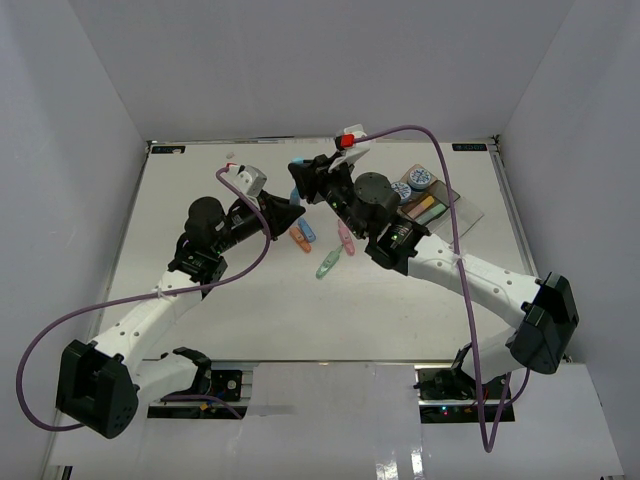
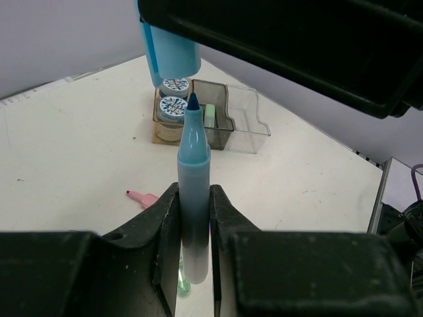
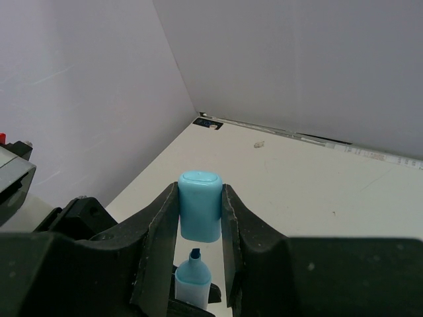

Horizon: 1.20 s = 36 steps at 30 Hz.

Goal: Sort the stationery into containers
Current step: Close the pen cap on the pen.

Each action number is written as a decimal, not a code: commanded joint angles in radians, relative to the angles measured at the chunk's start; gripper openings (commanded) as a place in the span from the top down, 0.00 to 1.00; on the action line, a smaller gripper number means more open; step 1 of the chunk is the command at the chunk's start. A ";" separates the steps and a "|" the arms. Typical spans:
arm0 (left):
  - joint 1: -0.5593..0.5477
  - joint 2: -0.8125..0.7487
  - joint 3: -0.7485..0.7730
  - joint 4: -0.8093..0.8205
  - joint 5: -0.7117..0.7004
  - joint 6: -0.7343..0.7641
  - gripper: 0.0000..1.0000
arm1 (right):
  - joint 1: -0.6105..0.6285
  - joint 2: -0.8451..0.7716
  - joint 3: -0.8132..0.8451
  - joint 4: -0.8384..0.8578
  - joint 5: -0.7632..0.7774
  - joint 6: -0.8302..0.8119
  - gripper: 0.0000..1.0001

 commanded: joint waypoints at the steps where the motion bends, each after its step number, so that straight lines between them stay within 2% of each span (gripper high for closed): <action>1: -0.002 -0.003 0.007 -0.002 0.010 -0.006 0.82 | 0.005 -0.017 0.040 0.058 0.012 -0.012 0.82; 28: -0.002 -0.028 -0.011 0.018 -0.047 -0.016 0.83 | 0.009 -0.043 -0.075 0.074 -0.034 0.080 0.82; 36: -0.002 -0.045 -0.028 0.062 -0.062 -0.030 0.83 | 0.022 -0.043 -0.098 0.077 -0.021 0.085 0.78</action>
